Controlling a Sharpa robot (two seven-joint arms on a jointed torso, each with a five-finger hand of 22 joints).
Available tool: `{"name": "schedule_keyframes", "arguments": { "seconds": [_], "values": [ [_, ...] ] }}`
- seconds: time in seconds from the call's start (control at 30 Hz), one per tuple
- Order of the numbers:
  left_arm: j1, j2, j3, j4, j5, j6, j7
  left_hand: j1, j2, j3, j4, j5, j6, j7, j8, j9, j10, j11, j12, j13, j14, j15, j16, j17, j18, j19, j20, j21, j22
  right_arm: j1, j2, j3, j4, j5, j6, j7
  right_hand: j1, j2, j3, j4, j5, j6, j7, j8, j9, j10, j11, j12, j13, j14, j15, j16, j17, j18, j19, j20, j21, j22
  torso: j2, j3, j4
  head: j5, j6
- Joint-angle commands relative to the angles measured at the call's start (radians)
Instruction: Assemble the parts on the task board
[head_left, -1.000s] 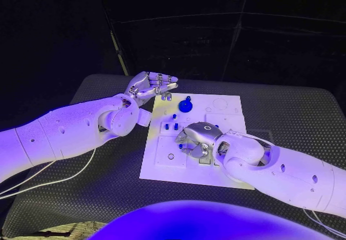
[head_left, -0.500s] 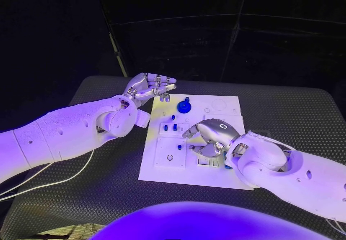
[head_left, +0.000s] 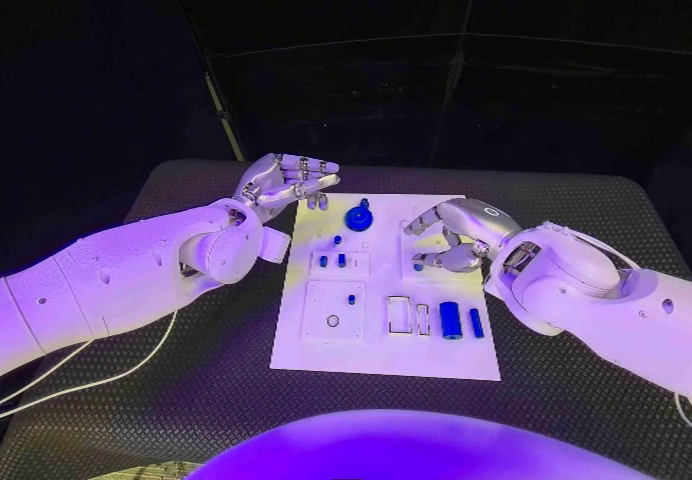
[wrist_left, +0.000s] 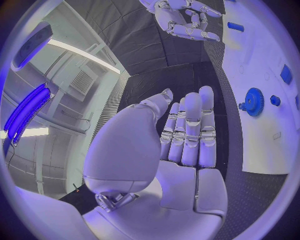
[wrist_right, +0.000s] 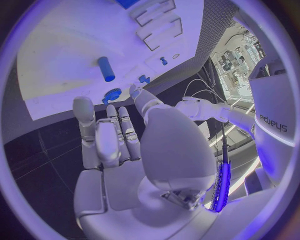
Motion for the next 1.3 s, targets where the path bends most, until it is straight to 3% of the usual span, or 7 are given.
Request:
{"name": "schedule_keyframes", "arguments": {
  "seconds": [0.03, 0.2, 0.4, 0.6, 0.73, 0.93, 1.3],
  "values": [
    [0.001, 0.002, 0.001, 0.0, 0.005, 0.012, 0.003, -0.004, 0.007, -0.005, 0.0, 0.003, -0.006, 0.001, -0.001, 0.0, -0.007, -0.003, 0.006, 0.001, -0.007, 0.0, -0.004, -0.001, 0.005, -0.002, 0.006, -0.003, -0.001, 0.002, -0.001, 0.002, -0.008, 0.016, 0.087, -0.007, 0.014, 0.0, -0.017, 0.002, 0.004, -0.005, -0.002, -0.002, -0.001, -0.011, 0.001, 0.008, -0.001, 0.009, 0.004, -0.007, -0.003, 0.008, -0.004, 0.0, -0.005, -0.004, 0.002, 0.0012, 0.0003, -0.002, -0.001],
    [0.001, 0.002, 0.001, 0.0, 0.005, 0.012, 0.003, -0.004, 0.008, -0.005, 0.0, 0.003, -0.006, 0.001, -0.001, 0.0, -0.008, -0.003, 0.007, 0.001, -0.008, 0.0, -0.004, -0.001, 0.005, -0.002, 0.007, -0.004, -0.002, 0.003, 0.002, 0.004, -0.023, 0.009, 0.145, -0.02, 0.024, 0.01, -0.032, 0.005, 0.004, 0.002, 0.002, 0.0, 0.001, -0.016, 0.001, 0.021, -0.001, 0.009, 0.004, -0.008, -0.005, 0.008, -0.002, 0.0, -0.007, -0.006, 0.002, 0.0013, 0.0005, -0.001, -0.003],
    [0.001, 0.002, 0.001, 0.001, 0.005, 0.012, 0.003, -0.004, 0.008, -0.005, 0.0, 0.003, -0.006, 0.001, -0.001, 0.0, -0.008, -0.003, 0.007, 0.001, -0.008, 0.0, -0.004, -0.001, 0.005, -0.002, 0.007, -0.004, -0.002, 0.003, 0.016, 0.004, -0.038, 0.006, 0.171, -0.031, 0.036, 0.023, -0.041, 0.007, 0.003, 0.01, 0.013, 0.001, 0.001, -0.01, -0.002, 0.041, 0.001, 0.007, 0.002, -0.015, -0.015, 0.008, 0.003, -0.002, -0.007, -0.005, 0.002, 0.0005, 0.0013, -0.002, -0.003],
    [0.001, 0.001, 0.001, 0.001, 0.005, 0.012, 0.004, -0.004, 0.008, -0.005, 0.0, 0.003, -0.006, 0.001, -0.001, 0.0, -0.008, -0.003, 0.007, 0.001, -0.008, 0.0, -0.004, -0.001, 0.005, -0.002, 0.007, -0.004, -0.002, 0.003, 0.03, 0.004, -0.048, 0.004, 0.207, -0.04, 0.047, 0.044, -0.044, 0.011, 0.01, 0.042, 0.02, 0.008, 0.003, 0.052, -0.012, 0.079, -0.001, 0.012, -0.007, -0.01, -0.006, 0.004, 0.021, -0.009, 0.004, 0.015, 0.002, 0.0016, 0.001, 0.0, -0.007],
    [0.001, 0.001, 0.001, 0.001, 0.005, 0.012, 0.004, -0.004, 0.008, -0.005, 0.0, 0.003, -0.006, 0.001, -0.001, 0.0, -0.008, -0.003, 0.007, 0.001, -0.008, 0.0, -0.004, -0.001, 0.005, -0.002, 0.007, -0.004, -0.002, 0.003, 0.036, 0.003, -0.054, 0.001, 0.218, -0.044, 0.052, 0.059, -0.026, 0.016, 0.008, 0.081, 0.022, 0.019, 0.005, 0.111, -0.017, 0.085, -0.007, 0.018, -0.011, -0.001, 0.008, 0.0, 0.035, -0.013, 0.016, 0.034, 0.002, 0.0021, -0.0009, 0.002, -0.008],
    [0.001, 0.001, 0.001, 0.0, 0.005, 0.013, 0.003, -0.004, 0.008, -0.005, 0.0, 0.003, -0.006, 0.001, -0.001, 0.0, -0.008, -0.003, 0.007, 0.001, -0.008, 0.0, -0.004, -0.001, 0.005, -0.002, 0.007, -0.004, -0.002, 0.003, 0.041, 0.003, -0.059, -0.002, 0.226, -0.05, 0.069, 0.085, 0.035, 0.023, -0.027, 0.132, 0.016, 0.029, 0.005, 0.201, -0.031, 0.068, -0.008, 0.024, -0.023, 0.013, 0.026, -0.005, 0.053, -0.023, 0.036, 0.066, 0.002, 0.0022, -0.0002, 0.001, -0.01],
    [0.001, 0.002, 0.001, -0.002, 0.005, 0.015, 0.002, -0.004, 0.008, -0.005, 0.0, 0.003, -0.006, 0.001, -0.001, 0.0, -0.008, -0.003, 0.007, 0.001, -0.008, 0.0, -0.004, -0.001, 0.005, -0.002, 0.007, -0.004, -0.002, 0.003, 0.044, 0.003, -0.062, -0.028, 0.219, -0.062, 0.069, 0.072, 0.08, 0.023, -0.035, 0.147, 0.014, 0.022, 0.001, 0.233, -0.036, 0.03, -0.008, 0.025, -0.026, 0.017, 0.031, -0.006, 0.056, -0.028, 0.044, 0.075, 0.001, 0.0021, -0.0004, 0.002, -0.012]
  ]
}}
